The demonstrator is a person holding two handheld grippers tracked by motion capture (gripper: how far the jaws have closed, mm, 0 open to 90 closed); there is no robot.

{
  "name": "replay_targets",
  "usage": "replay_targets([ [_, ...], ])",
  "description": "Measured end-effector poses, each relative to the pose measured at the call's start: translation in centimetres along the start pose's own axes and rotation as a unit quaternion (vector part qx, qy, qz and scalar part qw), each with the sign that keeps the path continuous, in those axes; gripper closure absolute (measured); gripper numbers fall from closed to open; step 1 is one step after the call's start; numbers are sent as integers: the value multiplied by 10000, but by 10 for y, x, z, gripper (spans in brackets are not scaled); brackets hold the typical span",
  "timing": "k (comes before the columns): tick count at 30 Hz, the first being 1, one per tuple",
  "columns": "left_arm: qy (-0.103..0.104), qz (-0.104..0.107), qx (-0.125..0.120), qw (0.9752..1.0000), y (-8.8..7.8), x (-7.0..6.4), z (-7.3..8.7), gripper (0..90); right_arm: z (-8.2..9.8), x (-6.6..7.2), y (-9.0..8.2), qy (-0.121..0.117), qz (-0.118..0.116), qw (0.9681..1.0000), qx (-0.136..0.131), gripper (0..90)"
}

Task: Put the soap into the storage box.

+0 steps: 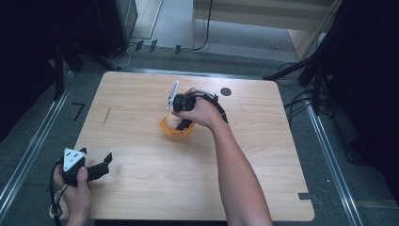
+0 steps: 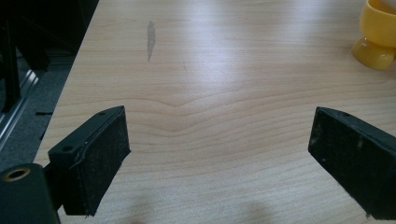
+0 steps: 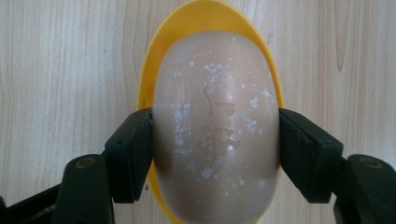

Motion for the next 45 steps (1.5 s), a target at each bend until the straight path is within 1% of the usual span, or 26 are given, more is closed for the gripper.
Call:
replay_targets([
  [1, -2, 1, 4, 10000, 0, 0, 0, 57, 0, 0, 0, 14, -7, 10000, -74, 276],
  [2, -3, 2, 1, 10000, 0, 0, 0, 57, 0, -1, -1, 63, 2, 9999, -129, 273],
  [3, -2, 1, 5, 10000, 0, 0, 0, 57, -1, -3, -2, 15, 42, 9998, -173, 243],
  [5, -3, -4, 0, 10000, 0, 0, 0, 57, 1, -1, -2, 103, -41, 9999, -46, 255],
  [11, -7, -2, 3, 10000, 0, 0, 0, 57, 1, -1, -3, 57, -3, 10000, -81, 271],
  [13, -2, -3, 4, 10000, 0, 0, 0, 57, 1, -1, -4, 79, 7, 10000, -42, 271],
  [15, -3, -1, 4, 10000, 0, 0, 0, 57, 1, -1, -6, 57, 24, 9999, -79, 271],
  [17, -4, -6, 0, 10000, 0, 0, 0, 57, 1, 0, -8, 135, 28, 9999, -73, 271],
  [19, -2, -12, 8, 10000, 0, 0, 0, 57, 1, 0, -9, 107, 51, 9998, -133, 271],
  [20, 1, -12, 9, 10000, 0, 0, 0, 57, 2, 0, -11, 124, 123, 9997, -153, 269],
  [22, 2, -23, 11, 10000, 0, 0, 0, 57, 2, 1, -12, 174, 78, 9997, -140, 268],
  [23, 1, -24, 13, 10000, 0, 0, 0, 57, 3, 1, -12, 132, 124, 9997, -164, 267],
  [24, 6, -24, 17, 10000, 0, 0, 0, 57, 3, 3, -13, 218, 71, 9997, -100, 263],
  [25, 10, -24, 17, 10000, 1, 0, 0, 57, 4, 3, -13, 144, 122, 9997, -166, 260],
  [26, 14, -23, 18, 10000, 1, -1, 0, 57, 5, 5, -14, 215, 39, 9997, -146, 251],
  [27, 17, -25, 21, 10000, 1, -1, 0, 57, 6, 4, -14, 186, 69, 9995, -231, 234],
  [29, 32, -29, 45, 10000, 1, -1, 0, 57, 8, 7, -16, 275, -40, 9993, -256, 215],
  [30, 34, -28, 42, 10000, 1, -1, 0, 57, 9, 7, -17, 242, 20, 9993, -291, 212],
  [31, 37, -37, 51, 10000, 1, -1, 0, 57, 11, 8, -18, 271, -4, 9993, -272, 205],
  [33, 57, -56, 56, 10000, 1, -1, 0, 57, 13, 8, -21, 295, 58, 9991, -312, 196],
  [34, 69, -59, 55, 9999, 1, -1, 0, 57, 15, 10, -23, 349, 33, 9990, -291, 186],
  [35, 78, -56, 58, 9999, 1, -1, 0, 57, 17, 11, -24, 344, 76, 9987, -367, 170],
  [37, 96, -52, 57, 9999, 2, -2, 0, 57, 19, 12, -25, 351, 70, 9987, -372, 156],
  [42, 97, -48, 58, 9999, 2, -2, 0, 57, 28, 16, -28, 515, 117, 9974, -496, 148],
  [44, 104, -50, 55, 9999, 2, -2, 0, 57, 33, 17, -30, 570, 72, 9965, -610, 148],
  [45, 107, -51, 56, 9999, 2, -2, 0, 57, 36, 18, -31, 617, 101, 9960, -639, 148],
])
Point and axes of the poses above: each handheld gripper's, and its own axes: y roughly forward along the jaws, z roughly out of its underside, x roughly to its left, the point moved 2 cm from there along y, roughly forward along the jaws, and after that the axes turned 9 degrees about z, right-handed, at the moved point
